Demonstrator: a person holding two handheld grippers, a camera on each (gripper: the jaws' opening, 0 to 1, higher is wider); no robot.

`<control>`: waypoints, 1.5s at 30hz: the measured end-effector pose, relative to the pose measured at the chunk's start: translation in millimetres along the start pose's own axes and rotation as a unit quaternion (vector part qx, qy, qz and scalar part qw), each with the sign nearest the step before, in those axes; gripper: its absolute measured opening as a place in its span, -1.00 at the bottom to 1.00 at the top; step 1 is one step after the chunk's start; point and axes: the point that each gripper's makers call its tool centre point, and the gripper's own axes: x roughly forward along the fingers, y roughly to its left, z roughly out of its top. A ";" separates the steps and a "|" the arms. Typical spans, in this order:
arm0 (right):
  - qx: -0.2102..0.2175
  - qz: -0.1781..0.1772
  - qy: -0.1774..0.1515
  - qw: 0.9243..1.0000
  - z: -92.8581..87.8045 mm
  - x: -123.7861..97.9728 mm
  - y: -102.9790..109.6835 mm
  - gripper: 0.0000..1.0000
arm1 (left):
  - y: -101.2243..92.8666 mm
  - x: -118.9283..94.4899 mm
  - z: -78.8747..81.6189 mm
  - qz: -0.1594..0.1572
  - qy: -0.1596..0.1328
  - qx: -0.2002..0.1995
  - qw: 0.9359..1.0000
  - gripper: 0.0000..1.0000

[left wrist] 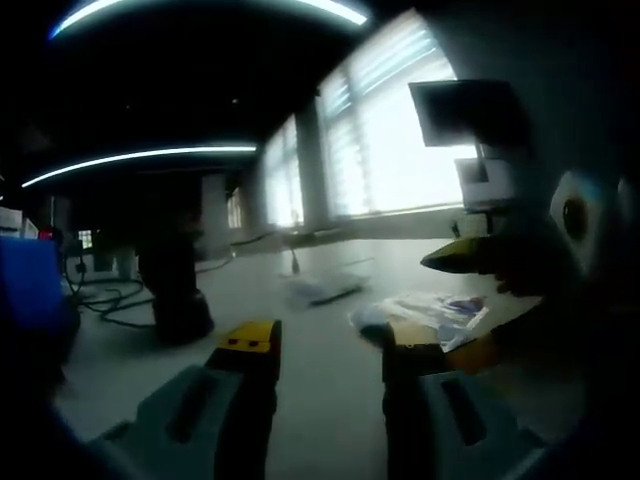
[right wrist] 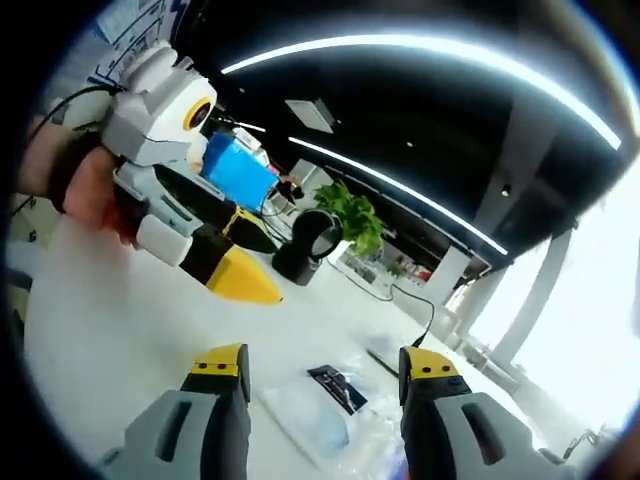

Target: Clip sheet goods on table flip sheet goods clip sheet goods scan sheet goods put sheet goods back to table

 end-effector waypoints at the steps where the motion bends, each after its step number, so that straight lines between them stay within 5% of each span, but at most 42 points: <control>1: -0.001 0.001 0.002 1.000 -1.6 0.5 -0.1 0.10 | 0.0 0.1 -0.1 0.000 0.000 0.000 1.000 -0.34; 20: 0.027 0.030 0.049 0.998 -17.3 4.5 6.7 -0.21 | -1.4 0.2 -1.5 0.000 0.005 0.005 1.000 -0.34; 26: 0.080 0.064 0.077 0.992 -24.3 3.7 22.4 -0.66 | -1.3 0.0 -1.6 0.001 0.005 0.006 1.000 -0.34; 31: 0.072 0.062 0.097 0.991 -31.3 5.4 24.6 -1.00 | -1.6 -0.5 -1.5 0.001 0.005 0.006 1.000 -0.34; 45: 0.082 0.069 0.097 0.989 -31.8 1.4 24.1 -1.00 | -1.9 -1.6 -0.7 0.001 0.003 0.004 1.000 -0.34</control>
